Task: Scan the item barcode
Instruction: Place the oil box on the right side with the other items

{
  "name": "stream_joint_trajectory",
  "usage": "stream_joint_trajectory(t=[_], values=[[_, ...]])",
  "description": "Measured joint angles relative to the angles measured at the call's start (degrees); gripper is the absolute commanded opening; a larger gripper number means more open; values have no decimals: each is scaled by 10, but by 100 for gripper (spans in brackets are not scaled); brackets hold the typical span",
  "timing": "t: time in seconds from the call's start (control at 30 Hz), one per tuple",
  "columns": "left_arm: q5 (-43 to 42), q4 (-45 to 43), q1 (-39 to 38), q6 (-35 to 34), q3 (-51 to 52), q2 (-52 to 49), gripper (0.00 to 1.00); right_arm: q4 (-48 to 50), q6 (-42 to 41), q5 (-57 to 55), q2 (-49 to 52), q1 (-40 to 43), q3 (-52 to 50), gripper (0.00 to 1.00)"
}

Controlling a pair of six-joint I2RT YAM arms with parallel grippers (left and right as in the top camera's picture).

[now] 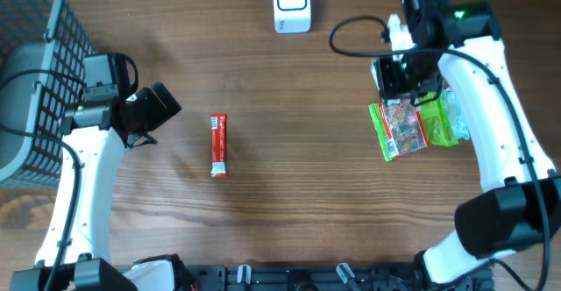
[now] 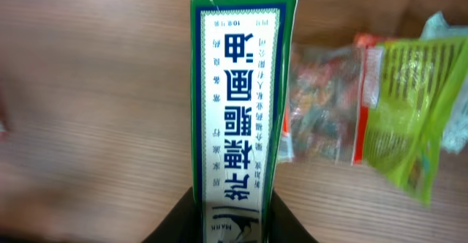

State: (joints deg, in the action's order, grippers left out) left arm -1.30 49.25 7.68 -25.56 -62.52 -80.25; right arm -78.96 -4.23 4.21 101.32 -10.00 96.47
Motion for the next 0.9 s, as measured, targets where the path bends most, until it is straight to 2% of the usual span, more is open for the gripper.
stream_joint_trajectory(t=[0.17, 0.37, 0.5, 0.53, 0.6, 0.67, 0.73, 0.77, 0.8, 0.9], values=[[0, 0, 0, 0, 0, 0, 100, 186, -4, -27, 7, 0, -217, 22], [0, -2, 0, 0, 0, 0, 100, 333, 22, -13, 7, 0, -323, 26], [0, -1, 0, 0, 0, 0, 100, 374, -12, -44, 7, 0, -350, 27], [0, -1, 0, 0, 0, 0, 100, 375, -28, -58, 7, 0, -353, 32], [0, -1, 0, 0, 0, 0, 100, 375, -40, -70, 7, 0, -354, 36], [0, -1, 0, 0, 0, 0, 100, 369, -43, -73, 7, 0, -354, 48], [0, -1, 0, 0, 0, 0, 100, 339, -34, -73, 7, 0, -348, 66], [0, -2, 0, 0, 0, 0, 100, 315, -27, -72, 7, 0, -337, 79], [0, -1, 0, 0, 0, 0, 100, 286, -22, -72, 7, 0, -313, 99], [0, -1, 0, 0, 0, 0, 100, 218, -12, -40, 7, 0, -209, 100]])
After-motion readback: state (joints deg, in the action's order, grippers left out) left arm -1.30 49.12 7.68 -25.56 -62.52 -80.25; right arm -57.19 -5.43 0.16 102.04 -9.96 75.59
